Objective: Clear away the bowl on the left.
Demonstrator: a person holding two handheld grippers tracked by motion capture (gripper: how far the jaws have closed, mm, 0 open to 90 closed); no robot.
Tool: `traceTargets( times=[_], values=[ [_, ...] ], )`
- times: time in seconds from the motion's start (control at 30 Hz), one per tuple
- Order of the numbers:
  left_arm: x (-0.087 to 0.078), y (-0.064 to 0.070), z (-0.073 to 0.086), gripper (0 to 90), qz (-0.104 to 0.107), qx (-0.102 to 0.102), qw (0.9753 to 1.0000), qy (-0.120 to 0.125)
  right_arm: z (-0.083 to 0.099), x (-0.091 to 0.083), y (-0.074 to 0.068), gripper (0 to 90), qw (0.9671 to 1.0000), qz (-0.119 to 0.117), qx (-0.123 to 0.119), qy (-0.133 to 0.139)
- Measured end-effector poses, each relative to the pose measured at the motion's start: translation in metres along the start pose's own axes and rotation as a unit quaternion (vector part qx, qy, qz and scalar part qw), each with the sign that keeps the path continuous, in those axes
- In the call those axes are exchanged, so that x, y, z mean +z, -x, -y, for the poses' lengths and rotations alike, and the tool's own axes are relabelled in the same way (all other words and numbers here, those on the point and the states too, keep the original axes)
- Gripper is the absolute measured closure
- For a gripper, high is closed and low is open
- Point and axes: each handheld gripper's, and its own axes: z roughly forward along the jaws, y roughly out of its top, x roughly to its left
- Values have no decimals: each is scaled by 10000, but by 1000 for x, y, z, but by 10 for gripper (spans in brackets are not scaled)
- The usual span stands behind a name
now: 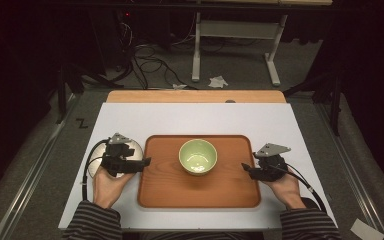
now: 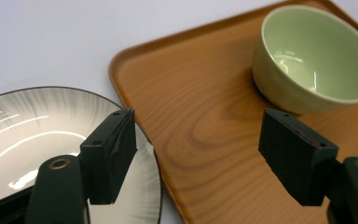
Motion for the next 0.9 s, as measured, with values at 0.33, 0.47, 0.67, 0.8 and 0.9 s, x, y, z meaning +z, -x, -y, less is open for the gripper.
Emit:
traceTargets(
  times=[0.33, 0.47, 0.67, 0.8, 0.9],
  values=[
    [4, 14, 1, 277, 56, 276, 9996, -99, 0, 1, 2, 426, 10000, -22, 35, -64],
    [11, 19, -2, 274, 106, 274, 9994, -174, 0, 2, 2, 427, 9999, -45, -6, -103],
    [18, 24, -1, 273, 136, 411, 9983, -382, 1, 3, 1, 426, 9999, -82, 8, -130],
    [23, 30, 0, 271, 217, 533, 9971, -503, 0, 5, 1, 425, 9998, -102, -8, -196],
    [28, 34, 1, 279, 323, 599, 9962, -540, 1, 4, 1, 424, 9997, -100, -10, -221]
  ],
)
